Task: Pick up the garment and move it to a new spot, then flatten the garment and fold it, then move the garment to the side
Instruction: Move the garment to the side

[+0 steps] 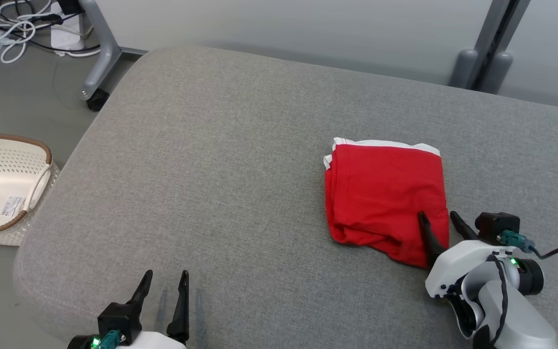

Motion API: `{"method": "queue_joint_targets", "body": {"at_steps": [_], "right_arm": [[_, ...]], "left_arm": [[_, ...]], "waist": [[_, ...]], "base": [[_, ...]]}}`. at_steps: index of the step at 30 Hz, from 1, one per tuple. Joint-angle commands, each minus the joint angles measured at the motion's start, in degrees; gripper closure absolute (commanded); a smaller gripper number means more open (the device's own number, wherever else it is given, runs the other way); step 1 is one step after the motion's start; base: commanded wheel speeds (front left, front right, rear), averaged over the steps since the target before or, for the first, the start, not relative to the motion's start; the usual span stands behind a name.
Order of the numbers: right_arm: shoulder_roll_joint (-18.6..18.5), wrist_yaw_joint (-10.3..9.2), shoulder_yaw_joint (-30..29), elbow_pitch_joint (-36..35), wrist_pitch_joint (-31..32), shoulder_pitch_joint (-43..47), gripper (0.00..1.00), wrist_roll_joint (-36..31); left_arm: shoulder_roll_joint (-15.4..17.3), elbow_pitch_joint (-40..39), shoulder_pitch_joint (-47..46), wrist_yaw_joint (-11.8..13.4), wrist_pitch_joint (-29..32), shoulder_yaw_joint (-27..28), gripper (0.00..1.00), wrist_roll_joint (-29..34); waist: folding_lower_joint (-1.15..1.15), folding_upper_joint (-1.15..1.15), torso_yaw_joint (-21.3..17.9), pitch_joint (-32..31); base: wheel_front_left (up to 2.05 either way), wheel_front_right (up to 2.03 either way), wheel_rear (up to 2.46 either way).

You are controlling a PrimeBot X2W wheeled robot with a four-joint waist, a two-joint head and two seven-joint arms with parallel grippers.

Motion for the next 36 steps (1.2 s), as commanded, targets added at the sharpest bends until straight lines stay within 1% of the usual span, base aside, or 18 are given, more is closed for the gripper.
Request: {"method": "queue_joint_targets", "body": {"at_steps": [1, 2, 3, 4, 5, 9, 12, 15, 16, 20, 21, 22, 27, 32, 36], "right_arm": [[-0.6, 0.0, -0.5, 2.3, -0.1, -1.5, 0.0, 0.0], [-0.5, 0.0, -0.1, 3.4, -0.1, -1.8, 0.0, 0.8], [-0.5, 0.0, 0.5, 4.3, -0.1, -2.1, 0.07, 1.4], [-0.4, 0.0, 1.2, 5.0, -0.1, -2.4, 0.68, 2.3], [-0.5, 0.0, 2.0, 5.4, -0.1, -2.7, 1.0, 3.4], [-0.5, -0.01, 4.3, 6.0, -0.2, -3.5, 1.0, 5.7], [-0.6, -0.01, 3.9, 4.1, -0.2, -3.7, 1.0, 5.7], [-0.6, -0.01, 3.6, 2.1, -0.2, -1.7, 1.0, 5.6], [-0.6, -0.01, 3.6, 2.1, -0.2, -1.7, 1.0, 5.6], [-0.5, 0.0, 4.5, -0.5, -0.3, 0.7, 1.0, 5.5], [-0.5, -0.01, 5.1, -0.9, -0.3, 1.1, 1.0, 5.2], [-0.5, 0.0, 6.1, -1.6, -0.3, 1.8, 1.0, 4.7], [-0.5, 0.0, 7.8, -2.6, -0.3, 2.3, 1.0, 4.1], [-0.5, 0.0, 10.7, -2.9, -0.3, 3.2, 1.0, 5.1], [-0.5, 0.0, 13.3, -2.8, -0.3, 3.5, 1.0, 6.2]], "left_arm": [[0.2, -0.2, -0.7, -0.1, -0.1, 0.0, 0.0, 0.2], [0.2, -0.2, -0.7, -0.1, -0.1, -0.1, 0.0, 0.2], [0.2, -0.2, -0.8, -0.1, -0.1, -0.1, 0.0, 0.2], [0.2, -0.2, -0.8, -0.1, -0.1, -0.1, 0.0, 0.2], [0.2, -0.2, -0.9, 0.0, -0.1, 0.0, 0.0, 0.2], [0.2, -0.4, -1.3, -0.1, -0.1, 0.3, 0.0, 0.5], [0.2, -0.6, -1.4, -0.3, -0.1, 0.6, 0.0, 1.0], [0.2, -0.5, -1.3, -0.9, -0.1, 0.7, 0.0, 1.7], [0.2, -0.5, -1.3, -0.9, -0.1, 0.7, 0.0, 1.7], [0.2, -0.4, -1.1, -1.4, -0.1, 0.8, 0.0, 2.0], [0.2, -0.5, -1.1, -1.5, -0.1, 0.9, 0.0, 2.0], [0.2, -0.5, -1.4, -1.7, -0.1, 0.7, 0.0, 2.0], [0.2, -0.2, -2.6, -1.7, -0.1, 0.4, 0.0, 1.8], [0.2, 0.0, -3.9, -1.7, -0.1, -0.6, 0.0, 1.5], [0.2, 0.4, -4.4, -1.9, -0.1, -1.5, 0.0, 1.5]], "waist": [[0.0, 0.0, 0.8, 0.4], [0.0, 0.0, 0.9, 0.5], [0.0, 0.0, 1.0, 0.5], [0.0, 0.0, 1.0, 0.5], [0.0, 0.0, 0.9, 0.5], [0.0, 0.0, -0.5, 0.1], [0.0, 0.0, -2.7, -0.5], [0.0, 0.0, -5.9, -1.6], [0.0, 0.0, -5.9, -1.6], [0.0, 0.0, -11.9, -2.7], [0.0, 0.0, -13.8, -2.9], [0.0, 0.0, -17.5, -2.9], [0.0, 0.0, -26.8, -2.6], [0.0, 0.0, -34.6, -2.2], [0.0, 0.0, -39.6, -1.9]], "base": [[0.0, 0.0, 0.0], [0.0, 0.0, 0.0], [0.0, 0.0, 0.0], [0.0, 0.0, 0.0], [0.0, 0.0, 0.0], [0.0, 0.0, 0.0], [0.0, 0.0, 0.0], [0.0, 0.0, 0.0], [0.0, 0.0, 0.0], [0.0, 0.0, 0.0], [0.0, 0.0, 0.0], [0.0, 0.0, 0.0], [0.0, 0.0, 0.0], [0.0, 0.0, 0.0], [0.0, 0.0, 0.0]]}}
